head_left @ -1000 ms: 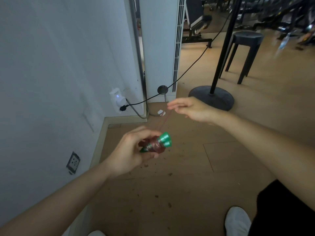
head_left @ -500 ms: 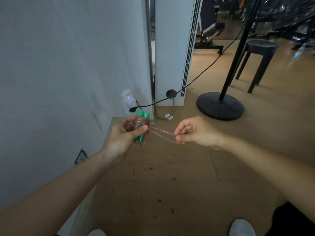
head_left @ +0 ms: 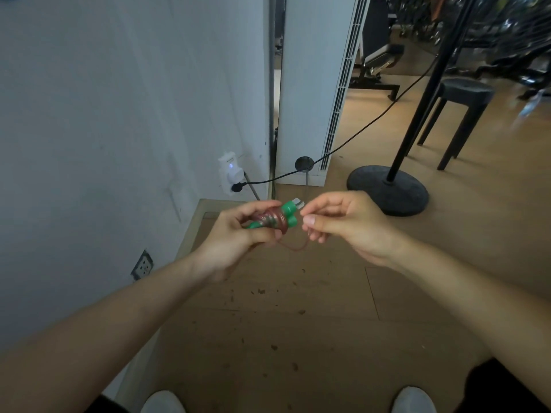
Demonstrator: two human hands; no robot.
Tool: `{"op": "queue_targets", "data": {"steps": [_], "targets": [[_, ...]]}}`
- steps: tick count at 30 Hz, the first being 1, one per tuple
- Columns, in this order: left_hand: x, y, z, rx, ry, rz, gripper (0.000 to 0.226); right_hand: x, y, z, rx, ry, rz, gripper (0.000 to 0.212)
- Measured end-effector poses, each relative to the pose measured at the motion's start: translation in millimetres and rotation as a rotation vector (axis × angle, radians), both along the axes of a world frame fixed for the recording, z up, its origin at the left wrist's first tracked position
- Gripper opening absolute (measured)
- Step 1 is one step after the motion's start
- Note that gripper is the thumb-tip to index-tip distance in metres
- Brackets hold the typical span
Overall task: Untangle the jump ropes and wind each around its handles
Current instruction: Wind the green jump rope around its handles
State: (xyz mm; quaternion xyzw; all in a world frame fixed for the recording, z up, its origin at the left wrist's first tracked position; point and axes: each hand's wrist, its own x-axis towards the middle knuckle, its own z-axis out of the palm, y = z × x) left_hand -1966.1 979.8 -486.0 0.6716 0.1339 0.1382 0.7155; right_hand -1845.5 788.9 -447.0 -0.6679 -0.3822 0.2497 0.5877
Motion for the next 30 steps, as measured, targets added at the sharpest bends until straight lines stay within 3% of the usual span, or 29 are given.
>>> {"op": "queue_targets", "data": {"steps": [5,8,12,18,24,30], "targets": [[-4,-2,12,-0.131,0.05,-0.108,0.057,11,-4,3,-0.111,-0.313,-0.122,0.022],[-7,-6,14,-0.108,0.061,-0.153,0.059,12,0,6,-0.111,-0.228,-0.116,0.031],[-8,-11,13,0.009,0.053,-0.195,0.057,3,9,0,-0.207,-0.011,0.103,0.045],[-8,-18,12,0.216,0.067,-0.186,0.054,-10,21,-9,-0.226,0.037,0.194,0.032],[-6,-15,14,0.105,0.118,-0.094,0.07,-4,21,-13,-0.086,0.117,0.011,0.025],[-8,-8,14,0.121,0.176,-0.119,0.043,0,19,-22,-0.048,0.096,-0.188,0.02]]}}
